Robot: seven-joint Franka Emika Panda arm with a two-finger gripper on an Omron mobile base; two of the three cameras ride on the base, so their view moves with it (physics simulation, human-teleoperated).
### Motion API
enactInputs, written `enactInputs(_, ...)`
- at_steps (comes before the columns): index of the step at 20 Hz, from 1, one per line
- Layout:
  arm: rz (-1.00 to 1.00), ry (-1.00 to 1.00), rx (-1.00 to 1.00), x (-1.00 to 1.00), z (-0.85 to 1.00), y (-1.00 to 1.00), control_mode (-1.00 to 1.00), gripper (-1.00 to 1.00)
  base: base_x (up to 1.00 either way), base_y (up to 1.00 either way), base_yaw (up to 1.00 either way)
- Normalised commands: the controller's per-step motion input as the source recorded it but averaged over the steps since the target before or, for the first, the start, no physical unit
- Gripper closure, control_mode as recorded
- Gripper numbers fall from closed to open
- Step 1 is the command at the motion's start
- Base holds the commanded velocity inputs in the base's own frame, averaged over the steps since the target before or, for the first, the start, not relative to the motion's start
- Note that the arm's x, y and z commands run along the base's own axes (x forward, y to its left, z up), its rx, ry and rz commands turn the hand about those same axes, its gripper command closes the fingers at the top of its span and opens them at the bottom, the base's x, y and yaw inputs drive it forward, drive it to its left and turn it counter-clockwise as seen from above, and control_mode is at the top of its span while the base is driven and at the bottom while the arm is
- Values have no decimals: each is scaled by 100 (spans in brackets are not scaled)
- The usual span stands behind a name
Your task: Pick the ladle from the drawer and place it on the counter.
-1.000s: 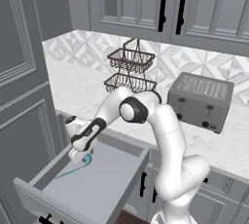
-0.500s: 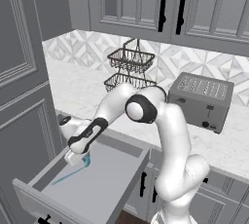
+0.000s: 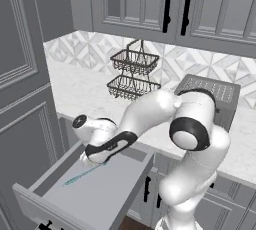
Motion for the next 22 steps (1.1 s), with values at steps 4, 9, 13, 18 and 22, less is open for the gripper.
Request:
enactInputs(4, 0, -14, 8, -3, 100, -100, -100, 100, 0, 0, 0)
enactInputs(9, -6, 0, 12, 0, 100, -100, -100, 100, 0, 0, 0)
enactInputs(13, -17, 7, 12, 1, 84, -100, -100, 100, 0, 0, 0)
enactInputs(18, -19, 2, 11, 4, 61, -100, -100, 100, 0, 0, 0)
enactInputs(22, -23, -2, 2, 42, 4, -89, -100, 100, 0, 0, 0)
